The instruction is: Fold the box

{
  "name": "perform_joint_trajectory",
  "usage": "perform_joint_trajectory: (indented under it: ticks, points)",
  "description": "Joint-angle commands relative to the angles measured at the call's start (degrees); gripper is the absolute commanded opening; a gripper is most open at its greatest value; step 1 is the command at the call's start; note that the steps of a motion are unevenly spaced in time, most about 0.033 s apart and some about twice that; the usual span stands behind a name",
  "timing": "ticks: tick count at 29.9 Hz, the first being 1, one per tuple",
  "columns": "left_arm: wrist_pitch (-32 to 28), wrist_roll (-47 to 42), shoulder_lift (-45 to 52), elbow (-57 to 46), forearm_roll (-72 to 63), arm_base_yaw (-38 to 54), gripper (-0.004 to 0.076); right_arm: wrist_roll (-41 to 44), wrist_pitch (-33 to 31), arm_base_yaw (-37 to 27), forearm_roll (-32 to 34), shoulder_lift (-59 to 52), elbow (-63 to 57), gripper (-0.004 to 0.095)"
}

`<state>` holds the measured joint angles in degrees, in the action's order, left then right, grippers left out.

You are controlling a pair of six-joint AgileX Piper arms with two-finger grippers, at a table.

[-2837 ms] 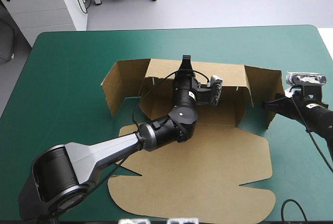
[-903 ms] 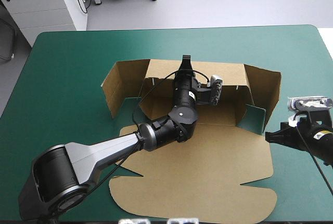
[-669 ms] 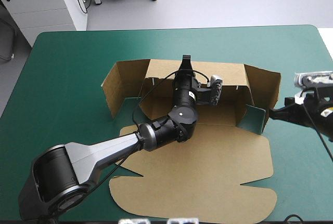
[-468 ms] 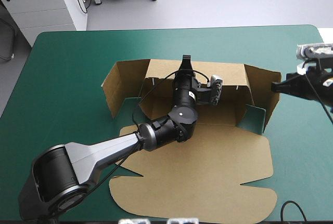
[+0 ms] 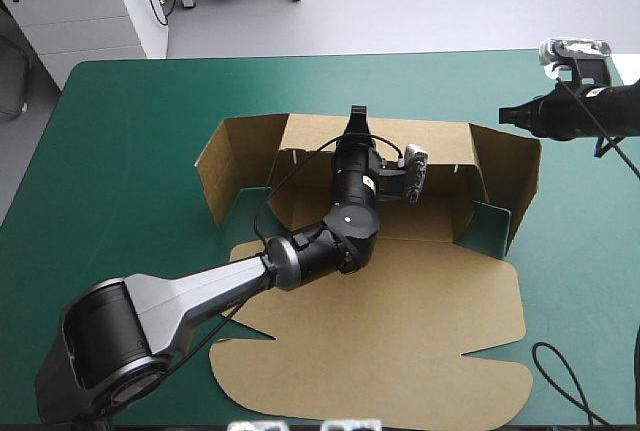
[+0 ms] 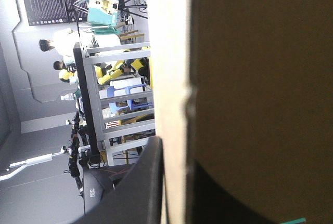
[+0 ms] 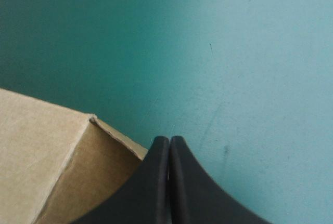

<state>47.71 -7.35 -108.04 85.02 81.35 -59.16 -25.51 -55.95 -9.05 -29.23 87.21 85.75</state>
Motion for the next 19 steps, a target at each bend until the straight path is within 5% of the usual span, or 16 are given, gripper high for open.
perform_joint_trajectory:
  ticks: [1,19]
  points:
    - [-2.06,-0.65,2.78,0.99,0.03,-0.66,-0.0008,-1.15,2.09,-0.11,-3.32,0.43,3.30,-0.0014]
    - [-2.03,-2.18,2.78,0.99,0.36,-0.66,-0.0008,-5.16,-6.14,-0.11,1.45,3.79,2.98,-0.0013]
